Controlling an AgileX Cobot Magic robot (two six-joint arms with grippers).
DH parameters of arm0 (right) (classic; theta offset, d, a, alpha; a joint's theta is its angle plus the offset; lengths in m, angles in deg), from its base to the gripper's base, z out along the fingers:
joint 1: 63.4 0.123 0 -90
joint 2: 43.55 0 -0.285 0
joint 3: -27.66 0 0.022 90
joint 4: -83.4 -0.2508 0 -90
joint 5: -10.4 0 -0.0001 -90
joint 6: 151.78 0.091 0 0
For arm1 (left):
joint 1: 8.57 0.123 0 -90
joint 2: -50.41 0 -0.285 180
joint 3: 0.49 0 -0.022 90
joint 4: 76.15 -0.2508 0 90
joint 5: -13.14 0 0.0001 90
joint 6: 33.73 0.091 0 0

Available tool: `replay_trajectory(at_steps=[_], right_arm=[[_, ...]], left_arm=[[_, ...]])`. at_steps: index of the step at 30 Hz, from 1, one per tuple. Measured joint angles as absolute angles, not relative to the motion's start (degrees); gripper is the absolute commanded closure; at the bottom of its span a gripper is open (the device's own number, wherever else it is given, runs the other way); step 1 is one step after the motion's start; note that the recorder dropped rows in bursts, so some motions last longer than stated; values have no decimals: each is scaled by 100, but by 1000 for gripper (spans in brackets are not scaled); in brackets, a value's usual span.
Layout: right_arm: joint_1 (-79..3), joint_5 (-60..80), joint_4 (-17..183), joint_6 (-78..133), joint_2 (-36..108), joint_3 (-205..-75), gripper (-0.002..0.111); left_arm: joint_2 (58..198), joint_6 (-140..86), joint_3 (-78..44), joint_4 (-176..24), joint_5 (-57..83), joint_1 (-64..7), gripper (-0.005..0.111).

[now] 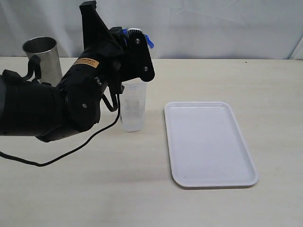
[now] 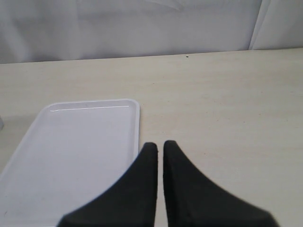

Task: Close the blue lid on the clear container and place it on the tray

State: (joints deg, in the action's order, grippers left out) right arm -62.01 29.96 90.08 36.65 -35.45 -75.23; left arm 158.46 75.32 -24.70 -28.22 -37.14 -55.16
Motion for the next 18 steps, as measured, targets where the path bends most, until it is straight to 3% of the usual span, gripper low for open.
replay_trajectory(at_steps=[18], right_arm=[[-6201, 2996, 9008, 3665, -3545, -7523, 104]], left_arm=[[15846, 7465, -2470, -2736, -3641, -5643, 107]])
